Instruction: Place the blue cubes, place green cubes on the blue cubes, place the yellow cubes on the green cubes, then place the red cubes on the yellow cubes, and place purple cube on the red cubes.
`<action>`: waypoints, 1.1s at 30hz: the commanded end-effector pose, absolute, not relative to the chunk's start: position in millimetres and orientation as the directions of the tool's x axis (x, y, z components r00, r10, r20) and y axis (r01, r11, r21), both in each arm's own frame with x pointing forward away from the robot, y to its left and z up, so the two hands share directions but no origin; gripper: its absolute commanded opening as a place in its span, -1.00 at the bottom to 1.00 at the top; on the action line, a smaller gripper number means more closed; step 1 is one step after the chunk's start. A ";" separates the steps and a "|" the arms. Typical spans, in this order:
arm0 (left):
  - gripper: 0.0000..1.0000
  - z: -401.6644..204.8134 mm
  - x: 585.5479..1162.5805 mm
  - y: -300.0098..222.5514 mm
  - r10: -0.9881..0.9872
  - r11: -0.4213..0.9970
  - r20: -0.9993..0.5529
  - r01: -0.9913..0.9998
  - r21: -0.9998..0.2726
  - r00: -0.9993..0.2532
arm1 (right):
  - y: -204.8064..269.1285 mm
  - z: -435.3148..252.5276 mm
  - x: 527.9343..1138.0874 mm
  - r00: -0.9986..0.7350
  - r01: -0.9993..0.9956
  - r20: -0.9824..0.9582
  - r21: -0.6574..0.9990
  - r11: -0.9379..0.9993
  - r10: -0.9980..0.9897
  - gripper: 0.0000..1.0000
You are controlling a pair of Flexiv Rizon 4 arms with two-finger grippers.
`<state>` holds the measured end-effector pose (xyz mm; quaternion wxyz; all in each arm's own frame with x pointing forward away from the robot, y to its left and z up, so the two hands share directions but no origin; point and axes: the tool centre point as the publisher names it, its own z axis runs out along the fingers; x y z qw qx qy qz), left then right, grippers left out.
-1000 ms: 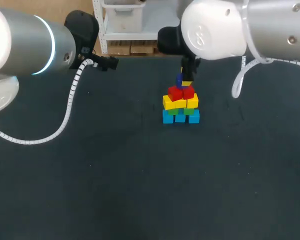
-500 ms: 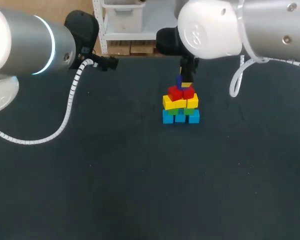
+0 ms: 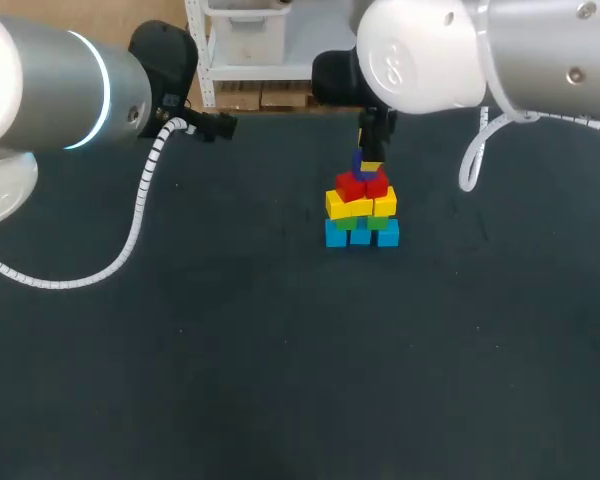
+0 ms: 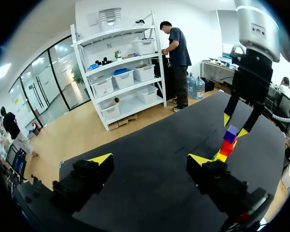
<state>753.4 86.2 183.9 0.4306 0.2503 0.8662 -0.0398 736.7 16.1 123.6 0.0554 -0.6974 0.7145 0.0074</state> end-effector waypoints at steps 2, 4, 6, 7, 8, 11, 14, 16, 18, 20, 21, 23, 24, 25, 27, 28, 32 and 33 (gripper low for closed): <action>1.00 184.0 754.9 86.8 0.400 0.870 -0.766 0.472 0.144 -0.504 | 4.1 138.2 731.1 -0.029 -0.996 -0.145 -0.076 0.040 -0.989 1.00; 1.00 184.0 754.9 86.8 0.400 0.870 -0.766 0.472 0.144 -0.504 | 0.3 143.8 730.2 -0.039 -0.995 -0.170 -0.084 0.054 -0.985 1.00; 1.00 184.0 754.9 86.8 0.400 0.870 -0.766 0.472 0.144 -0.504 | -3.8 148.2 727.6 -0.042 -0.995 -0.196 -0.084 0.059 -0.980 1.00; 1.00 184.0 754.9 86.8 0.400 0.870 -0.766 0.472 0.144 -0.504 | -5.9 151.5 726.4 -0.046 -0.994 -0.217 -0.085 0.065 -0.975 1.00; 1.00 184.0 754.9 86.8 0.400 0.870 -0.766 0.472 0.144 -0.504 | -7.8 155.0 725.3 -0.049 -0.994 -0.238 -0.086 0.071 -0.970 1.00; 1.00 184.0 754.9 86.8 0.400 0.870 -0.766 0.472 0.144 -0.504 | -15.0 164.7 721.6 -0.078 -0.990 -0.319 -0.087 0.111 -0.945 1.00; 1.00 184.0 754.9 86.8 0.400 0.870 -0.766 0.472 0.144 -0.504 | -20.4 173.5 719.6 -0.126 -0.982 -0.423 -0.076 0.173 -0.897 1.00; 1.00 184.0 754.9 86.8 0.400 0.870 -0.766 0.472 0.144 -0.504 | -24.7 176.0 718.2 -0.155 -0.976 -0.469 -0.063 0.208 -0.869 1.00; 1.00 184.0 754.9 86.8 0.400 0.870 -0.766 0.472 0.144 -0.504 | -29.4 177.9 718.1 -0.182 -0.970 -0.503 -0.048 0.238 -0.845 1.00; 1.00 184.0 754.9 86.8 0.400 0.870 -0.766 0.472 0.144 -0.504 | -34.1 179.5 718.8 -0.206 -0.965 -0.537 -0.027 0.261 -0.818 1.00; 1.00 184.0 754.9 86.8 0.400 0.870 -0.766 0.472 0.144 -0.504 | -36.6 180.8 719.2 -0.223 -0.960 -0.560 -0.015 0.279 -0.798 1.00; 1.00 184.0 754.9 86.8 0.400 0.870 -0.766 0.472 0.144 -0.504 | -40.7 182.6 719.5 -0.255 -0.949 -0.602 0.005 0.316 -0.756 1.00; 1.00 184.0 754.9 86.8 0.400 0.870 -0.766 0.472 0.144 -0.504 | -42.4 182.5 720.3 -0.268 -0.943 -0.615 0.011 0.332 -0.742 1.00; 1.00 184.0 754.9 86.8 0.400 0.870 -0.766 0.472 0.144 -0.504 | -44.0 181.8 720.9 -0.279 -0.938 -0.623 0.013 0.348 -0.731 1.00; 1.00 184.0 754.9 86.8 0.400 0.870 -0.766 0.472 0.144 -0.504 | -47.2 180.5 721.8 -0.299 -0.926 -0.635 0.013 0.376 -0.712 1.00; 1.00 184.0 754.9 86.8 0.400 0.870 -0.766 0.472 0.144 -0.504 | -49.5 180.7 722.2 -0.309 -0.920 -0.644 0.016 0.391 -0.700 1.00; 1.00 184.0 754.9 86.8 0.400 0.870 -0.766 0.472 0.144 -0.504 | -54.7 180.1 721.4 -0.336 -0.909 -0.664 0.043 0.414 -0.668 1.00; 1.00 184.0 754.9 86.8 0.400 0.870 -0.766 0.472 0.144 -0.504 | -55.5 179.1 721.0 -0.341 -0.904 -0.667 0.040 0.425 -0.663 1.00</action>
